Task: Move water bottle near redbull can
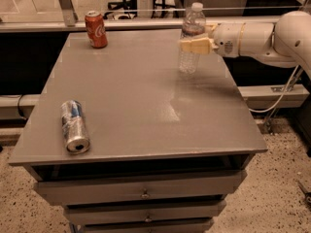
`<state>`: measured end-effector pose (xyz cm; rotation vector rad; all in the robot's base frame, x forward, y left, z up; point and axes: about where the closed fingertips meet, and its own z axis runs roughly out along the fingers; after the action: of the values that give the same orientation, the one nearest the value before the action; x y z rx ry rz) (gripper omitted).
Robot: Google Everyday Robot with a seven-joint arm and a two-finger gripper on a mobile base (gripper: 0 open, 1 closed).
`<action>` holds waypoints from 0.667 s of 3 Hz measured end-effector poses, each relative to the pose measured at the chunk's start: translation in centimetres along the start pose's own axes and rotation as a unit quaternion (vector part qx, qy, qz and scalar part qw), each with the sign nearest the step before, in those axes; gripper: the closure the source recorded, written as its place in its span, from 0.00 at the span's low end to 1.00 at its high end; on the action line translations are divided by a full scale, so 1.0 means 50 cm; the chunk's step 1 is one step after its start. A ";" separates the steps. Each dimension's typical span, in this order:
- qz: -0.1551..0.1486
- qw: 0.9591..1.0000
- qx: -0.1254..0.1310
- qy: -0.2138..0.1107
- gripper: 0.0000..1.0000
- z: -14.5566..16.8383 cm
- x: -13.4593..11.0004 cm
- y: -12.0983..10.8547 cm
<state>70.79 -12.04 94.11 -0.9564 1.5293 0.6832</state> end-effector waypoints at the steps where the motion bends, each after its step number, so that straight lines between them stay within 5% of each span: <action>1: -0.006 0.999 -0.024 -0.044 0.95 -0.030 -0.066 0.060; 2: -0.006 0.998 -0.027 -0.048 1.00 -0.025 -0.072 0.064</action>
Offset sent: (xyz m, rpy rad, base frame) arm -0.0286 0.0076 0.0284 0.0632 -0.0396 0.0494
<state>67.44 -10.78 97.58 -0.9580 1.4255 0.7552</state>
